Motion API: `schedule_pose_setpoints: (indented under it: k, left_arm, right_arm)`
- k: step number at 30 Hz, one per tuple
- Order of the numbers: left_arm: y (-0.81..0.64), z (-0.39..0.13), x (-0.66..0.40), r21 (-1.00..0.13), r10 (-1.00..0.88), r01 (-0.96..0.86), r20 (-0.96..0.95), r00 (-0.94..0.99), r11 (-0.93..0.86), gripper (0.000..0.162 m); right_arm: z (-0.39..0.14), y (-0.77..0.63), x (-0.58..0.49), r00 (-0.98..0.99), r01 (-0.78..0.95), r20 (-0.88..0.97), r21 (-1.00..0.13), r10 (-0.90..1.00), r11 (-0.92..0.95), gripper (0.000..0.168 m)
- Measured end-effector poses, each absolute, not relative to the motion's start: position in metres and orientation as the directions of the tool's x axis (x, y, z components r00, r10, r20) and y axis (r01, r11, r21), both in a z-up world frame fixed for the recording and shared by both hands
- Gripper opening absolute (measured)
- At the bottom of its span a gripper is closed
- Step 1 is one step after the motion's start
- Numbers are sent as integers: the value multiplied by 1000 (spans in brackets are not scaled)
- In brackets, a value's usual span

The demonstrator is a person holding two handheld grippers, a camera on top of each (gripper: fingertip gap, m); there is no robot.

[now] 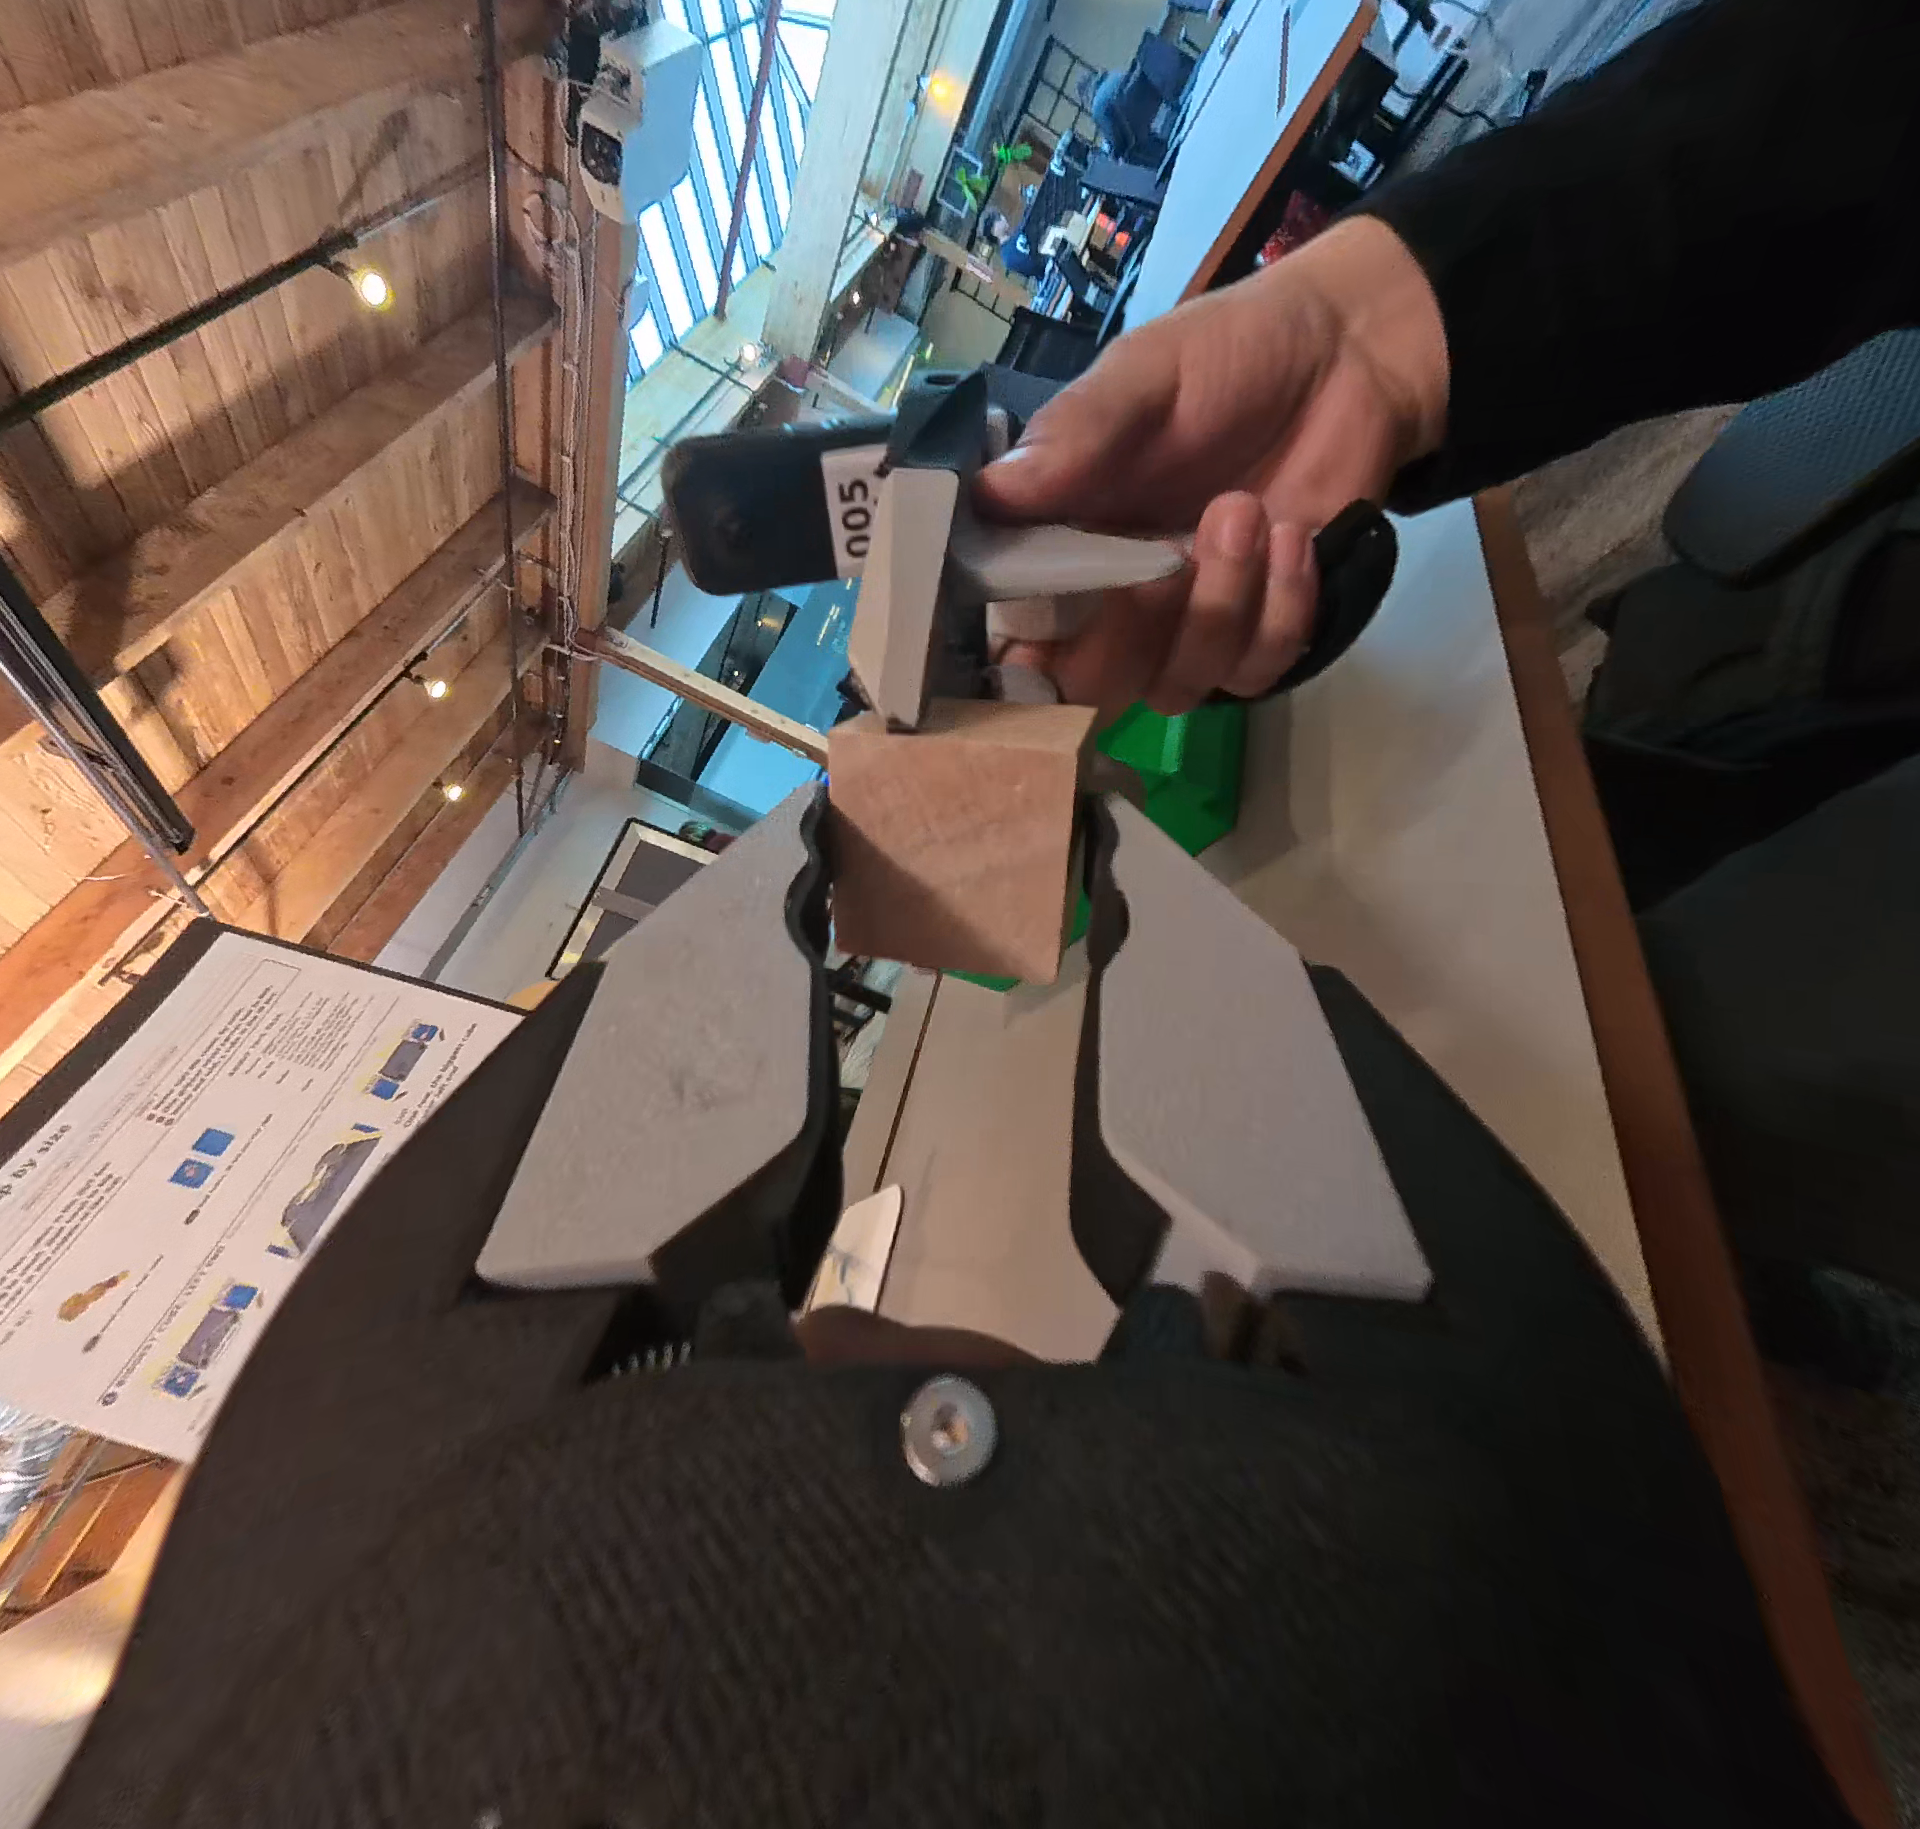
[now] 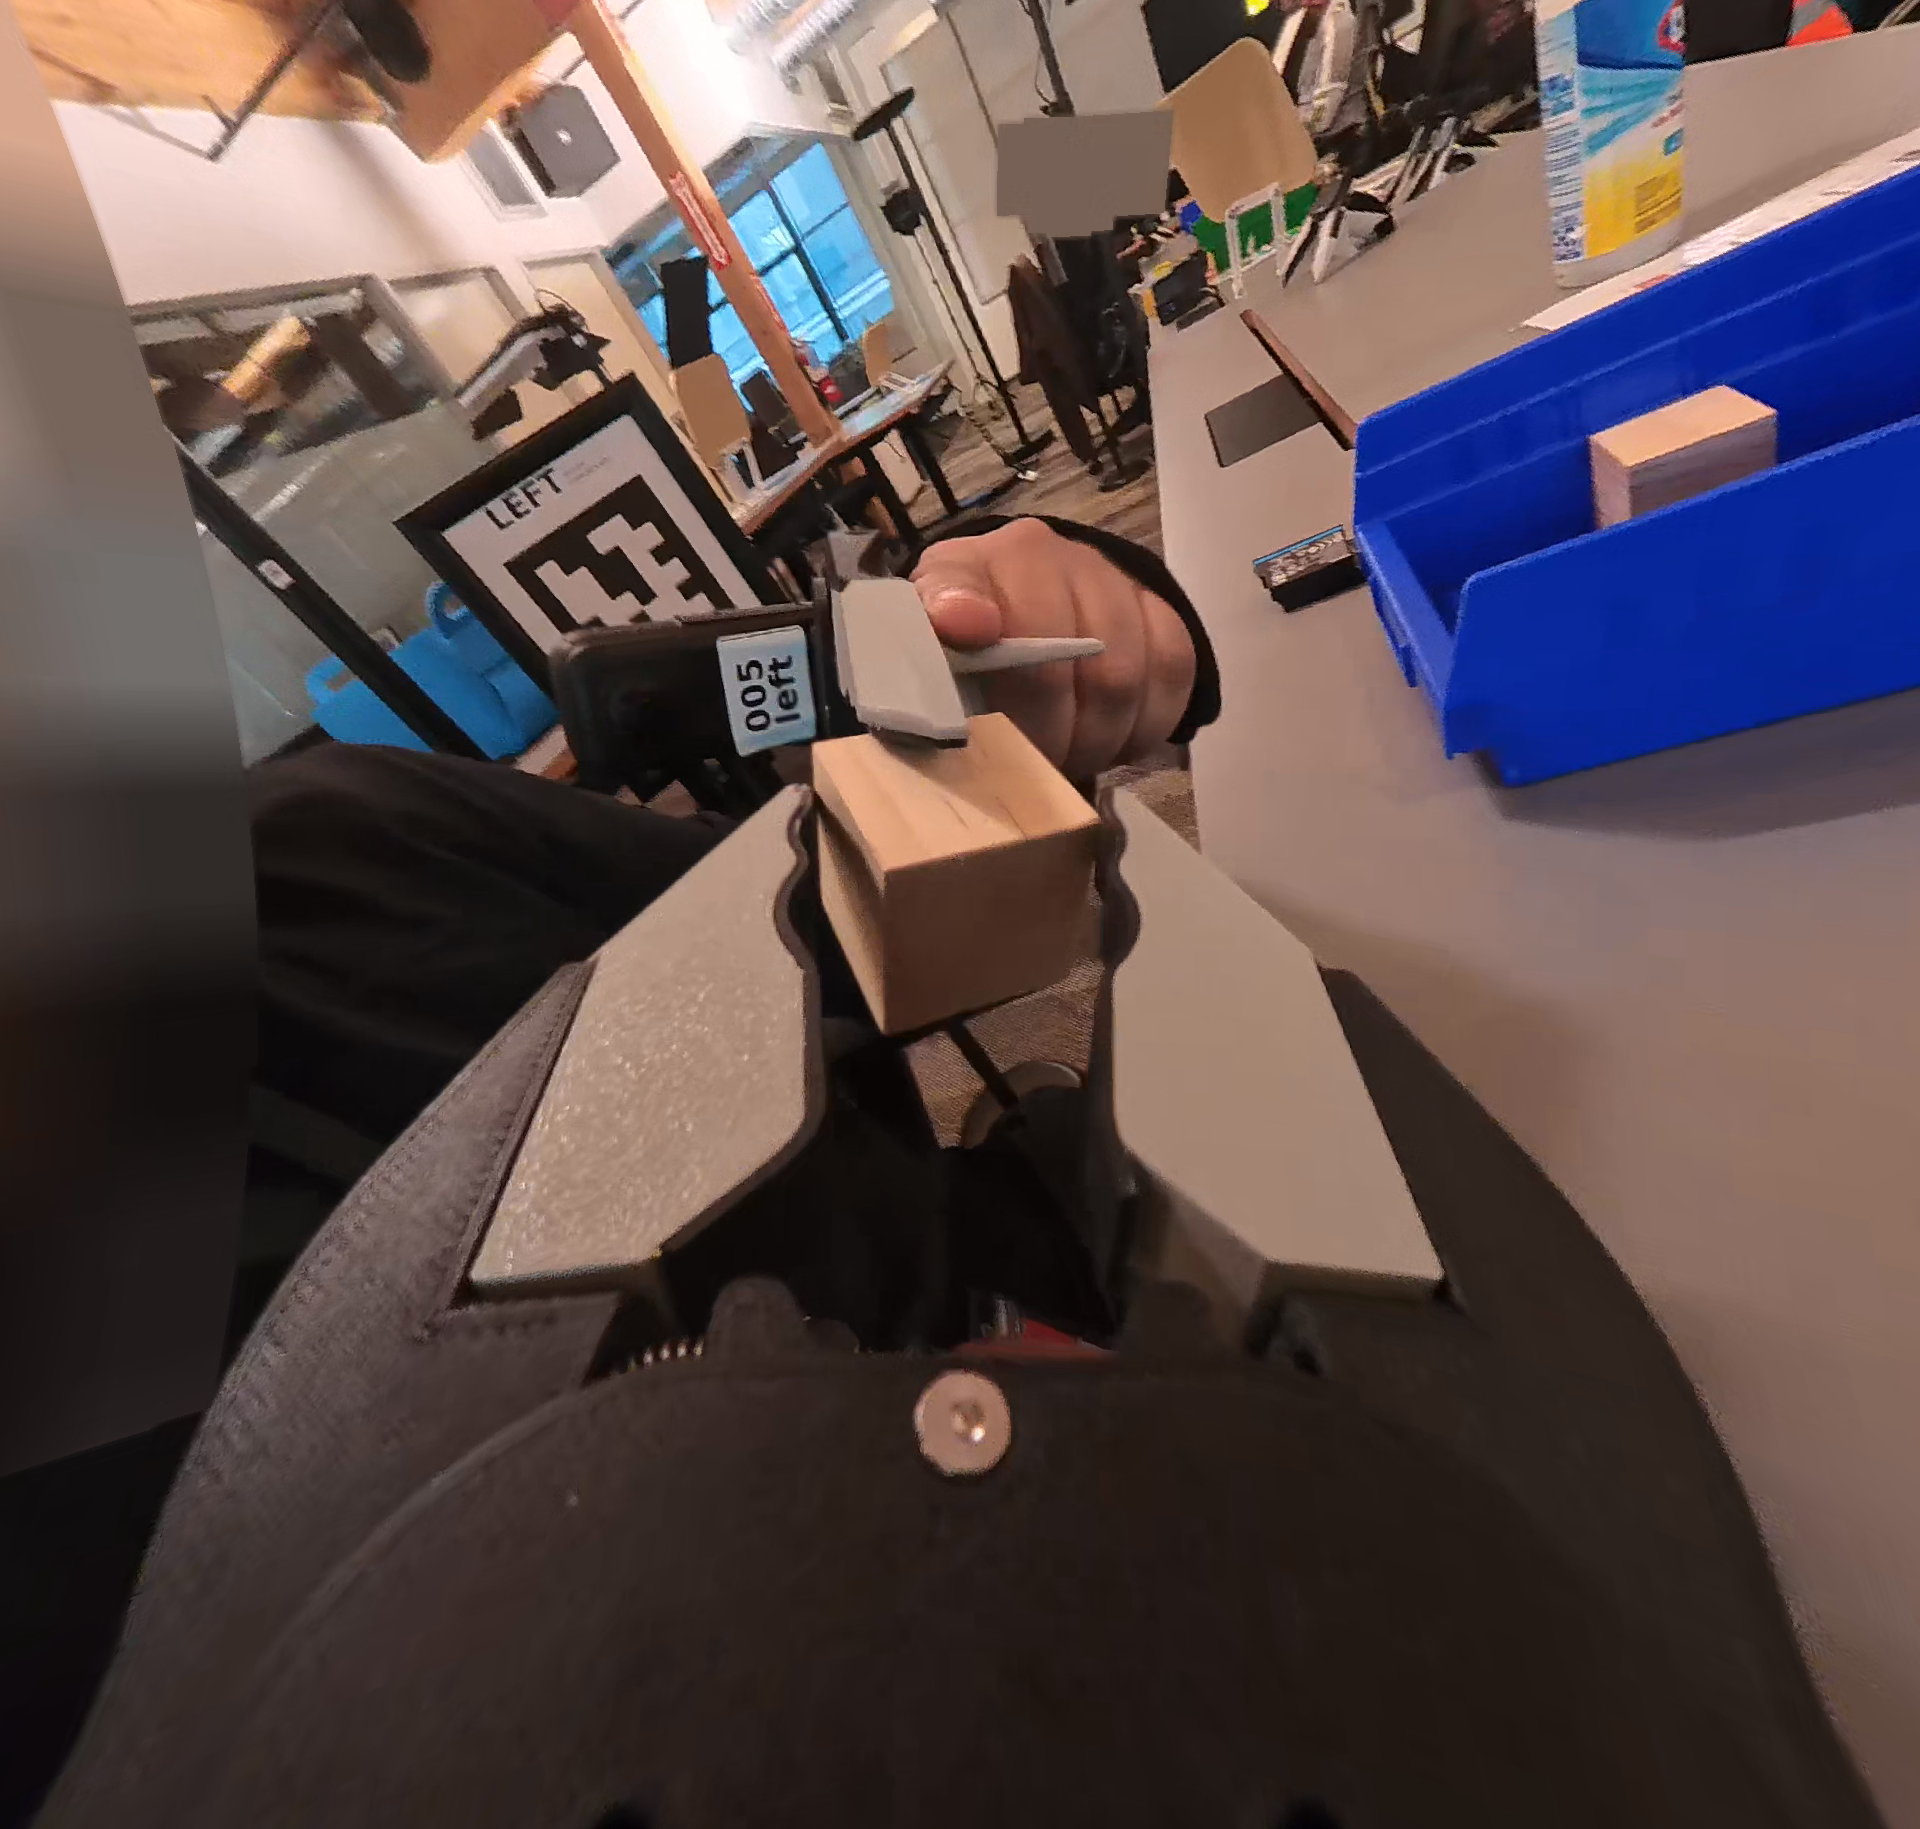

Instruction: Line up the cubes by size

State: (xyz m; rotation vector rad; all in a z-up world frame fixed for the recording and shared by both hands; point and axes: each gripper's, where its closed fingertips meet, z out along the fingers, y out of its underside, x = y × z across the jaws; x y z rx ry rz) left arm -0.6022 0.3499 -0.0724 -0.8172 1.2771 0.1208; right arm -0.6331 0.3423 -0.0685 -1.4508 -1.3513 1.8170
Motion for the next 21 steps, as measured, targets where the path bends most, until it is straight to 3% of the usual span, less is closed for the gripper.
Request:
schedule_pose_setpoints:
  k: [5,6,13,21]
  left_arm:
    - [351,-68,-602,-463,-325,-506,-882,341,728,46]
    - [352,-68,-602,-469,-332,-505,-880,341,724,45]
    - [347,-66,-602,-471,-338,-499,-879,337,728,45]
    - [352,-70,-603,-482,-346,-520,-874,341,705,45]
  right_arm:
    - [-78,333,-637,-394,280,-525,-850,755,-445,53]
    - [-76,331,-638,-407,265,-510,-860,758,-436,47]
    - [-67,332,-638,-404,228,-508,-861,761,-454,53]
    - [-67,338,-637,-338,202,-435,-900,834,-387,44]
